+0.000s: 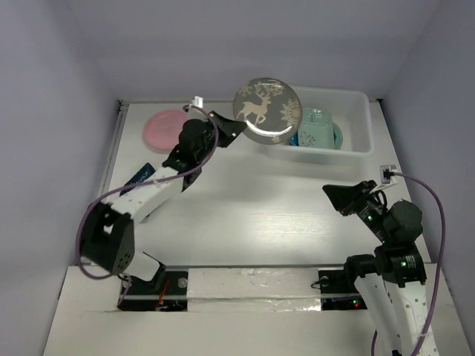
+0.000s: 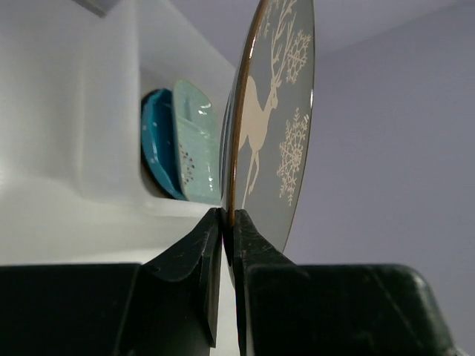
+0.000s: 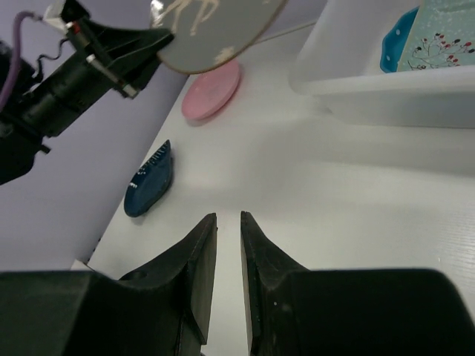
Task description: Place the plates into the plastic bin on the countertop
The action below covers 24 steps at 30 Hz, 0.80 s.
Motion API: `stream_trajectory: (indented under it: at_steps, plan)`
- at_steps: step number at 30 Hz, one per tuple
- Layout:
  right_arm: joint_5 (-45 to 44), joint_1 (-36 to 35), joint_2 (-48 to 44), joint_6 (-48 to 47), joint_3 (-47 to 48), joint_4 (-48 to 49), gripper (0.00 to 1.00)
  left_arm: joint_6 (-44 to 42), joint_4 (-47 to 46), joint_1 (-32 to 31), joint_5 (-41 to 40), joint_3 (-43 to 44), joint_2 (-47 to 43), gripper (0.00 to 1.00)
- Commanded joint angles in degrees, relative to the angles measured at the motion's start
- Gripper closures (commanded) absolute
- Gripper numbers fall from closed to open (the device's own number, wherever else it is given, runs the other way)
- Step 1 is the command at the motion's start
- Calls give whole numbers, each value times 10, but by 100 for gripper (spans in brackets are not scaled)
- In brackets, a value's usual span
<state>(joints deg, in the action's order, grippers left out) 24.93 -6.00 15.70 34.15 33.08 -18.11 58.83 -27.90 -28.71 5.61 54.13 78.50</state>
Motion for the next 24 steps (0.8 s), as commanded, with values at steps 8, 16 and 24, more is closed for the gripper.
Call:
stream_trajectory:
  at_steps: [8, 16, 24]
  plan:
    - [-24, 0, -25, -24, 88, -41, 75, -17, -82, -77, 34, 301, 248, 100]
    - [-28, 0, -27, -36, 93, -57, 76, -43, -5, -105, 23, 494, 398, 100]
    - [-23, 0, -30, -32, 88, -56, 76, -57, 77, -115, 27, 630, 517, 100]
